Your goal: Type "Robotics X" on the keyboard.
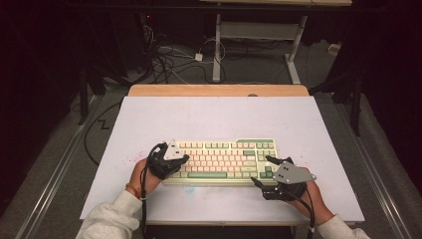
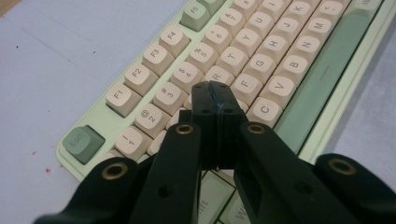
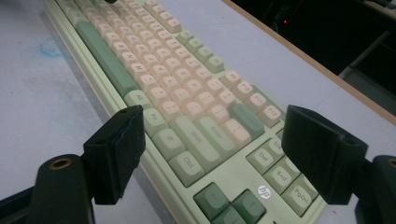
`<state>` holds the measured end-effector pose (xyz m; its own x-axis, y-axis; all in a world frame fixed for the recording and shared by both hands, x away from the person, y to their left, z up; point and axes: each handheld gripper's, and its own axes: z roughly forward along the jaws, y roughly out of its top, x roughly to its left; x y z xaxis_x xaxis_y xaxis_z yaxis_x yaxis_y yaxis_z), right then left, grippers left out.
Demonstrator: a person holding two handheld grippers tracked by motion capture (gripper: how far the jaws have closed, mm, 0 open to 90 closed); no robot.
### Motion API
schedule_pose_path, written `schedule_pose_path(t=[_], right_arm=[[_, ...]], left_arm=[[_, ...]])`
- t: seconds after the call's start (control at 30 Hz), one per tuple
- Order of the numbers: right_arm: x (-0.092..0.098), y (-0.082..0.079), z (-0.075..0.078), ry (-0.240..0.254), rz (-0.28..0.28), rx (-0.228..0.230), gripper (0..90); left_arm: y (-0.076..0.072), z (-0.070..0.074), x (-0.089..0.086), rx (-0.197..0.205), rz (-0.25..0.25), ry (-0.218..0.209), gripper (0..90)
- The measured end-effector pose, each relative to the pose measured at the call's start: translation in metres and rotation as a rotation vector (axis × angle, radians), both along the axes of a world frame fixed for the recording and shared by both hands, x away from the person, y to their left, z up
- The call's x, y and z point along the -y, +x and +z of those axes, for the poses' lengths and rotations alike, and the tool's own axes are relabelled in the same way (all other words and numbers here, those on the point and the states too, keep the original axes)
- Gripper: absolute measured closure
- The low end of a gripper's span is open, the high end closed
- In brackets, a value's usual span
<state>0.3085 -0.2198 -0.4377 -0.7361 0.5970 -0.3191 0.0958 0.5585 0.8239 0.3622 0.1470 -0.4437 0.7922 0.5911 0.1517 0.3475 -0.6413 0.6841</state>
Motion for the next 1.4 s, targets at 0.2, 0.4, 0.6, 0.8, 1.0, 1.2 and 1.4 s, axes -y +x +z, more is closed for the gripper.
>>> schedule_pose_path(t=[0.2, 0.4, 0.6, 0.8, 1.0, 1.2, 1.4], right_arm=[[0.0, 0.0, 0.0, 0.002, 0.001, -0.002, 22.6], [0.0, 0.0, -0.001, -0.004, 0.005, -0.004, 22.7], [-0.001, 0.0, -0.001, -0.012, 0.006, 0.0, 22.8], [-0.001, 0.0, -0.002, -0.018, 0.005, -0.001, 22.8], [-0.001, 0.0, -0.001, -0.019, 0.007, 0.006, 22.8], [0.0, 0.0, 0.0, -0.014, 0.003, 0.009, 22.7], [0.001, 0.0, 0.0, -0.011, 0.003, 0.007, 22.8]], left_arm=[[0.001, -0.003, 0.0, -0.008, 0.002, 0.01, 87.7], [0.003, -0.006, 0.001, -0.014, -0.002, 0.021, 87.6], [0.003, -0.009, 0.002, -0.019, -0.001, 0.022, 87.6], [0.003, -0.012, 0.005, -0.024, -0.01, 0.039, 87.7], [-0.002, -0.002, 0.004, 0.014, -0.016, 0.023, 87.7], [-0.004, 0.001, 0.004, 0.025, -0.019, 0.02, 87.7], [-0.008, 0.006, 0.001, 0.052, -0.018, 0.0, 87.5]])
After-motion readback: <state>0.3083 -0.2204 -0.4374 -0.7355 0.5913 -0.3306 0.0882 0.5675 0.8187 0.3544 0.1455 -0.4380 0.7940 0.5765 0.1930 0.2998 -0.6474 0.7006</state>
